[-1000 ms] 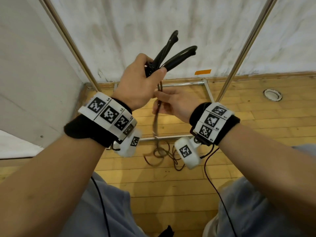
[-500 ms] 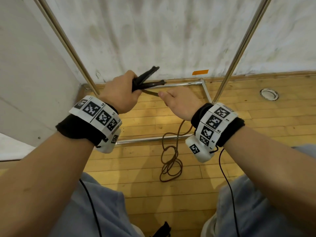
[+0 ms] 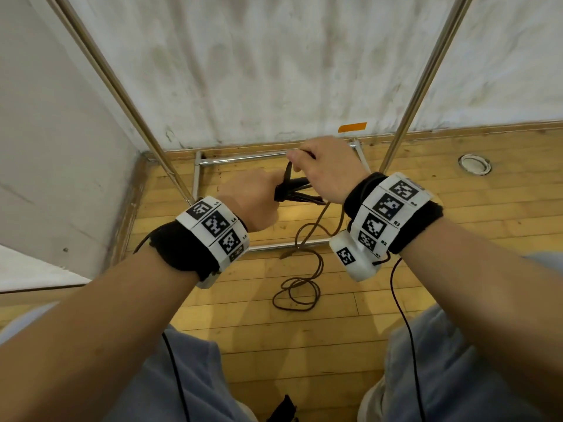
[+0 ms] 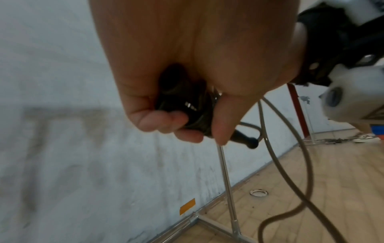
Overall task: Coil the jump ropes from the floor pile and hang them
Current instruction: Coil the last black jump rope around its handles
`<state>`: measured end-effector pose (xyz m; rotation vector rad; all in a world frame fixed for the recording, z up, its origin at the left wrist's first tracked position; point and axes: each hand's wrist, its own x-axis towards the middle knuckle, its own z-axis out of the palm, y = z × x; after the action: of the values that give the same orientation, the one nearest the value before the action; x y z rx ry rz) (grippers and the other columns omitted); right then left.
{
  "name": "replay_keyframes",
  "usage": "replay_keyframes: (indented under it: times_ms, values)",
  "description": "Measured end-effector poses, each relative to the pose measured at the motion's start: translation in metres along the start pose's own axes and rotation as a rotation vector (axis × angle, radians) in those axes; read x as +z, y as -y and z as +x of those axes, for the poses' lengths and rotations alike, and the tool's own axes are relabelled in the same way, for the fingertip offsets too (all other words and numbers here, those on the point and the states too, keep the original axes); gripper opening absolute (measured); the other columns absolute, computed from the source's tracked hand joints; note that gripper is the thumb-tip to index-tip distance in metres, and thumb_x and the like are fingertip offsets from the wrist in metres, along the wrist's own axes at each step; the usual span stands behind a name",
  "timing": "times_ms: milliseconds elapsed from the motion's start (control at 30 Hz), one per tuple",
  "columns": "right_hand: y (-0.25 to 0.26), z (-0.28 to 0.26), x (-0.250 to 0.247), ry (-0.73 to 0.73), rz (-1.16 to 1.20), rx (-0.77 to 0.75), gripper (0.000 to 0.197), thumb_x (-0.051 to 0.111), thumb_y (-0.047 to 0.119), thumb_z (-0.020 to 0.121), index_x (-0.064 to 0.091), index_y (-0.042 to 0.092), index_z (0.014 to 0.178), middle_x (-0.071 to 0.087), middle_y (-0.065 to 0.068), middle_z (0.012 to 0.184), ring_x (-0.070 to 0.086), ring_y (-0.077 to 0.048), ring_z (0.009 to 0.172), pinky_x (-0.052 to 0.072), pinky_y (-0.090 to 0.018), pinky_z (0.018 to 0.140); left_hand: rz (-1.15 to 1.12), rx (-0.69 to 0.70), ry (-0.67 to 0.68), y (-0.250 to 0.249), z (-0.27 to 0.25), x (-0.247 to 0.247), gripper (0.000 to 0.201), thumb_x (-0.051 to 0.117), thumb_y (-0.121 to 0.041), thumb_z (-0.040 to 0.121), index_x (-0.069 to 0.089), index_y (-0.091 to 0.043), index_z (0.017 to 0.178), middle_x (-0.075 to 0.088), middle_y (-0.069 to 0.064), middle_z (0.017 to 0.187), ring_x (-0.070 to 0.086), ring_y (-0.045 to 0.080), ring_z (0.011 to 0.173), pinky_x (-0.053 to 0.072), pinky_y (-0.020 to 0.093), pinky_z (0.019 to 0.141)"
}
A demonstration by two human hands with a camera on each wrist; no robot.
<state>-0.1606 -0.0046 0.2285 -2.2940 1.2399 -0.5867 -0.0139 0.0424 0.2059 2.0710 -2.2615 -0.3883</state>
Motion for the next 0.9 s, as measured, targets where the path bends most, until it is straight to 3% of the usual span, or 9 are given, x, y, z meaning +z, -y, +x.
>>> replay_keyframes:
  times_ms: [133, 200, 300, 467, 567, 667, 767, 833, 900]
  values:
    - [-0.012, 0.008, -0.009, -0.083, 0.008, 0.041, 0.049, 0.046, 0.042, 0.095, 0.066, 0.001, 0.080, 0.040, 0.003, 0.052, 0.037, -0.008, 0.045, 0.029, -0.015, 0.043, -0.005, 0.105, -0.130, -0.007, -0.005, 0.000, 0.028, 0.056, -0.050, 0.088, 0.054, -0.025, 0.100, 0.055, -0.011, 0.073, 0.052, 0.013, 0.066, 0.040, 0.027, 0.056]
    - [-0.018, 0.010, -0.012, -0.079, 0.089, 0.083, 0.048, 0.051, 0.045, 0.092, 0.066, 0.002, 0.074, 0.036, 0.005, 0.046, 0.036, -0.007, 0.037, 0.029, -0.013, 0.039, -0.042, 0.144, -0.169, -0.007, -0.007, -0.003, 0.022, 0.056, -0.047, 0.089, 0.051, -0.026, 0.092, 0.046, -0.015, 0.066, 0.046, 0.011, 0.060, 0.032, 0.026, 0.052]
    - [-0.026, 0.013, -0.018, -0.016, 0.196, 0.139, 0.044, 0.056, 0.051, 0.088, 0.061, 0.017, 0.060, 0.033, 0.009, 0.039, 0.033, -0.005, 0.031, 0.027, -0.010, 0.037, -0.135, 0.222, -0.178, -0.003, -0.011, -0.010, 0.017, 0.059, -0.040, 0.089, 0.056, -0.023, 0.090, 0.049, -0.013, 0.065, 0.051, 0.016, 0.064, 0.039, 0.030, 0.057]
    - [-0.040, 0.013, -0.021, 0.170, 0.503, 0.170, 0.049, 0.055, 0.058, 0.085, 0.052, 0.022, 0.052, 0.040, 0.008, 0.047, 0.036, -0.008, 0.042, 0.035, -0.015, 0.045, -0.290, 0.256, -0.226, -0.007, -0.019, -0.019, 0.010, 0.058, -0.038, 0.090, 0.051, -0.031, 0.089, 0.052, -0.012, 0.066, 0.052, 0.004, 0.063, 0.037, 0.021, 0.055]
    - [-0.041, 0.014, -0.009, 0.178, 0.790, 0.234, 0.040, 0.055, 0.044, 0.091, 0.066, 0.021, 0.059, 0.050, 0.009, 0.050, 0.038, -0.008, 0.042, 0.036, -0.018, 0.040, -0.420, 0.222, -0.311, -0.008, -0.020, -0.025, 0.014, 0.059, -0.036, 0.089, 0.046, -0.034, 0.086, 0.049, -0.015, 0.065, 0.050, -0.008, 0.061, 0.033, 0.009, 0.051]
    - [-0.035, 0.012, 0.007, 0.148, 1.003, 0.203, 0.032, 0.050, 0.023, 0.096, 0.068, 0.025, 0.070, 0.046, 0.009, 0.050, 0.034, -0.008, 0.041, 0.029, -0.018, 0.037, -0.575, 0.115, -0.402, -0.006, -0.017, -0.028, 0.019, 0.060, -0.035, 0.090, 0.042, -0.027, 0.094, 0.057, -0.011, 0.072, 0.055, 0.000, 0.060, 0.038, 0.013, 0.048]
    - [-0.019, 0.008, 0.021, 0.119, 0.958, 0.183, 0.032, 0.048, 0.025, 0.097, 0.069, 0.028, 0.073, 0.043, 0.010, 0.050, 0.032, -0.007, 0.043, 0.027, -0.019, 0.040, -0.682, 0.050, -0.497, -0.003, -0.013, -0.031, 0.025, 0.057, -0.032, 0.093, 0.039, -0.020, 0.105, 0.063, -0.008, 0.072, 0.061, 0.004, 0.065, 0.048, 0.022, 0.058]
    - [-0.005, 0.003, 0.028, 0.025, 0.691, 0.114, 0.031, 0.044, 0.029, 0.098, 0.066, 0.023, 0.077, 0.045, 0.011, 0.053, 0.036, -0.003, 0.043, 0.029, -0.020, 0.045, -0.740, 0.019, -0.530, 0.001, -0.009, -0.034, 0.021, 0.054, -0.029, 0.095, 0.041, -0.018, 0.107, 0.062, -0.010, 0.069, 0.062, 0.003, 0.067, 0.050, 0.025, 0.065]
    - [0.006, -0.002, 0.034, -0.030, 0.400, 0.005, 0.024, 0.045, 0.026, 0.098, 0.058, 0.022, 0.079, 0.047, 0.012, 0.058, 0.043, 0.000, 0.048, 0.030, -0.018, 0.050, -0.757, -0.026, -0.524, 0.006, -0.006, -0.036, 0.017, 0.053, -0.030, 0.095, 0.049, -0.016, 0.103, 0.061, -0.006, 0.073, 0.061, 0.015, 0.073, 0.050, 0.035, 0.071]
